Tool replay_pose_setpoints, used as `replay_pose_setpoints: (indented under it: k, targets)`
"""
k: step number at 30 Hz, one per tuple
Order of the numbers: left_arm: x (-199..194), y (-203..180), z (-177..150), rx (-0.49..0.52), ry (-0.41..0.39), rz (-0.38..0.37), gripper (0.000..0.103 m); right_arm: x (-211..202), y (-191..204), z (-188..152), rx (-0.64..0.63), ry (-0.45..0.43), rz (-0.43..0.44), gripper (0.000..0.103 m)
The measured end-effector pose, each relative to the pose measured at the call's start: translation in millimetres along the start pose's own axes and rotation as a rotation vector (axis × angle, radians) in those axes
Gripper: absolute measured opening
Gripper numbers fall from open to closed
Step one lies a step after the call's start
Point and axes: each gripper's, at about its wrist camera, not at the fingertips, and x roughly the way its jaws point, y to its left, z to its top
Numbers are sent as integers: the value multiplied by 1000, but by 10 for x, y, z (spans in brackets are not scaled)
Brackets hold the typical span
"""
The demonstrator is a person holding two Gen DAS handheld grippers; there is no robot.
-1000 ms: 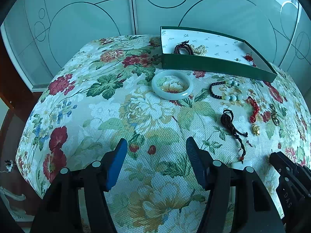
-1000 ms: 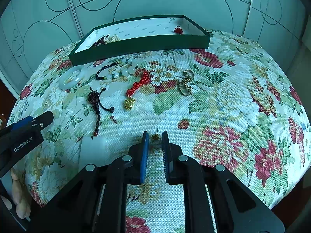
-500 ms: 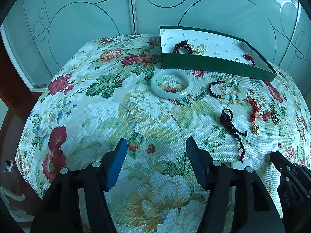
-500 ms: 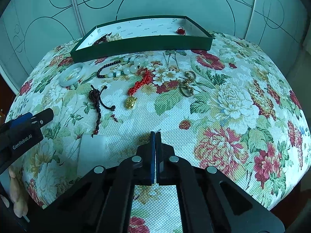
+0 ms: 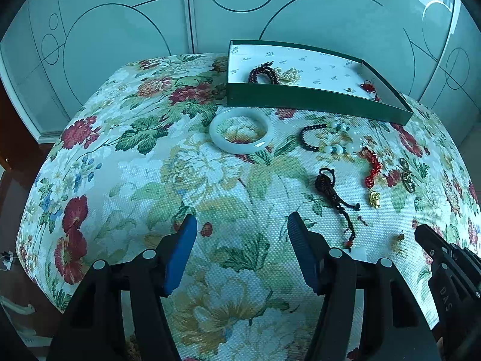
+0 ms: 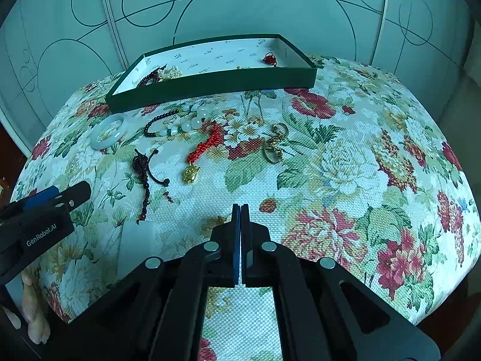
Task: Organize jewelry
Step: 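Grasp a small gold earring with the right gripper while the left gripper grasps the black cord bracelet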
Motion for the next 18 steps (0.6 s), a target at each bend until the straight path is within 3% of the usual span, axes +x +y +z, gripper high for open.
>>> replay_pose_setpoints:
  k: [5, 7, 18]
  targets:
    - [10, -208, 53, 30, 0, -39, 63, -19, -142, 40, 33, -12, 12, 0]
    - [33, -274, 75, 35, 5, -44, 73, -23, -204, 53, 49, -16, 17, 0]
    - [258, -554, 256, 21, 10, -58, 74, 10, -491, 63, 126, -22, 56, 0]
